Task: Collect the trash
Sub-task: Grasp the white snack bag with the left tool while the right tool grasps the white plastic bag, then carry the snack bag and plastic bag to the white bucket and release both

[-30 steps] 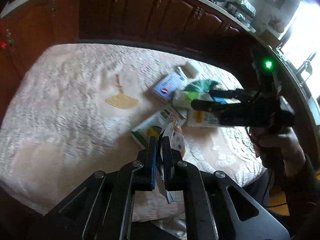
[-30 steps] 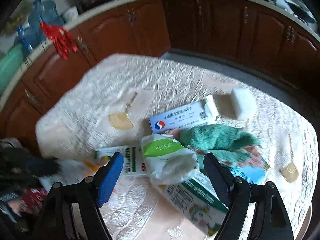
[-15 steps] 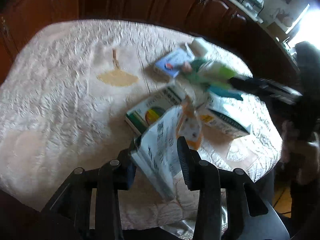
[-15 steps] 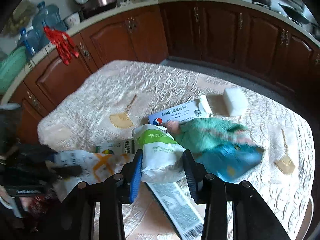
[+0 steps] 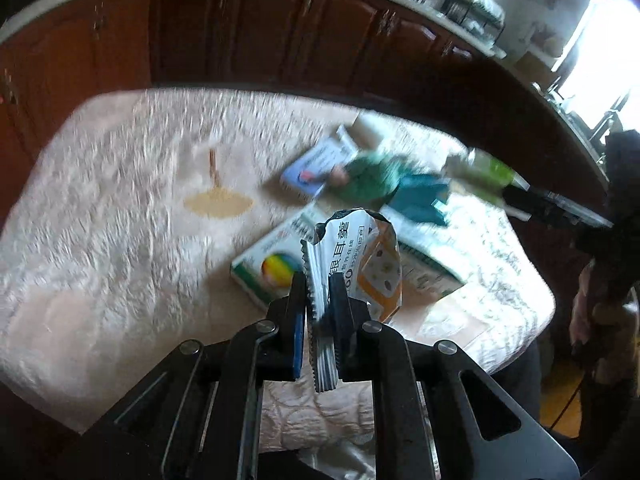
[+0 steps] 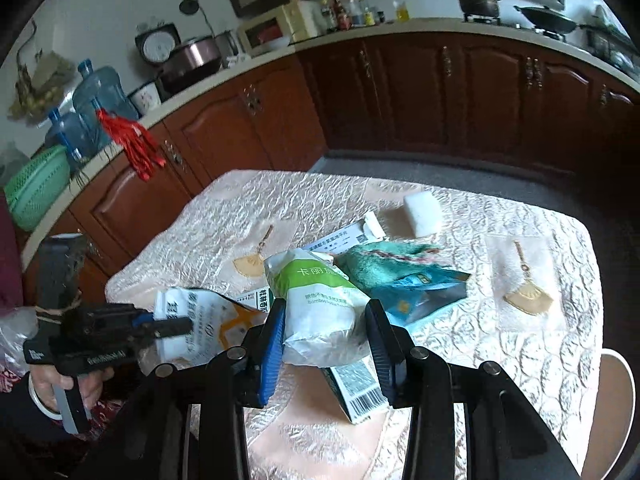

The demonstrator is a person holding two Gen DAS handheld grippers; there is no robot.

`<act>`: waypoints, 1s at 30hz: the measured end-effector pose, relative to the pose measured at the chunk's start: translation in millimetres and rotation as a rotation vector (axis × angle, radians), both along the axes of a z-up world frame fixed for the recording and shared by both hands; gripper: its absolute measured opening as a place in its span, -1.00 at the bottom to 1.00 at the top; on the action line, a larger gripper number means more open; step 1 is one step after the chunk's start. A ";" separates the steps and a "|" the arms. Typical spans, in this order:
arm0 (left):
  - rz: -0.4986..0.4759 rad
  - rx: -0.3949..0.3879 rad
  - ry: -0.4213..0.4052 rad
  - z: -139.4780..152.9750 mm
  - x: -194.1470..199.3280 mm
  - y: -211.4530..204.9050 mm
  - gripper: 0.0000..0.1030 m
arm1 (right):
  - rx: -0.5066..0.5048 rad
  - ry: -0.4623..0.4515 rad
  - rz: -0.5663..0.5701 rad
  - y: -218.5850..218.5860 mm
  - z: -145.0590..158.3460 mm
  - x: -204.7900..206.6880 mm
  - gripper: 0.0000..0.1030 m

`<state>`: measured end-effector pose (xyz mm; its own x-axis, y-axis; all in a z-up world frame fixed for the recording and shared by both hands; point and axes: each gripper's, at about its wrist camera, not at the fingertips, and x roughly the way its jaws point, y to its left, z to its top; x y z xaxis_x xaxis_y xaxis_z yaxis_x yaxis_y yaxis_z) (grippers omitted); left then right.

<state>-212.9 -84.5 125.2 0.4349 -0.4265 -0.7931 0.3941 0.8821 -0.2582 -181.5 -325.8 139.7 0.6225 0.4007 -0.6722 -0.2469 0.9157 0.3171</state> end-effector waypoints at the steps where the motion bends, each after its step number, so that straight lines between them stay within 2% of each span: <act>1: -0.005 -0.003 -0.015 6.5 -1.3 -1.7 -0.83 | 0.009 -0.005 -0.009 -4.0 2.2 -3.4 -0.26; 7: -0.052 -0.035 -0.090 40.1 0.9 -30.3 -0.83 | 0.029 -0.046 -0.065 -27.4 17.6 -22.6 -0.26; 14: -0.135 -0.056 -0.158 67.3 3.2 -90.1 -0.83 | 0.025 -0.089 -0.153 -63.8 34.7 -47.3 -0.26; 20: -0.197 -0.051 -0.194 78.5 1.6 -139.9 -0.83 | 0.026 -0.113 -0.236 -98.7 45.7 -67.2 -0.26; 30: -0.245 -0.053 -0.229 84.6 1.3 -206.5 -0.83 | 0.008 -0.149 -0.397 -155.5 59.8 -102.1 -0.26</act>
<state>-211.6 -291.0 209.7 0.4786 -0.5787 -0.6603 0.6459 0.7415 -0.1816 -283.6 -481.3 199.4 0.8195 0.1156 -0.5613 0.0806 0.9465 0.3125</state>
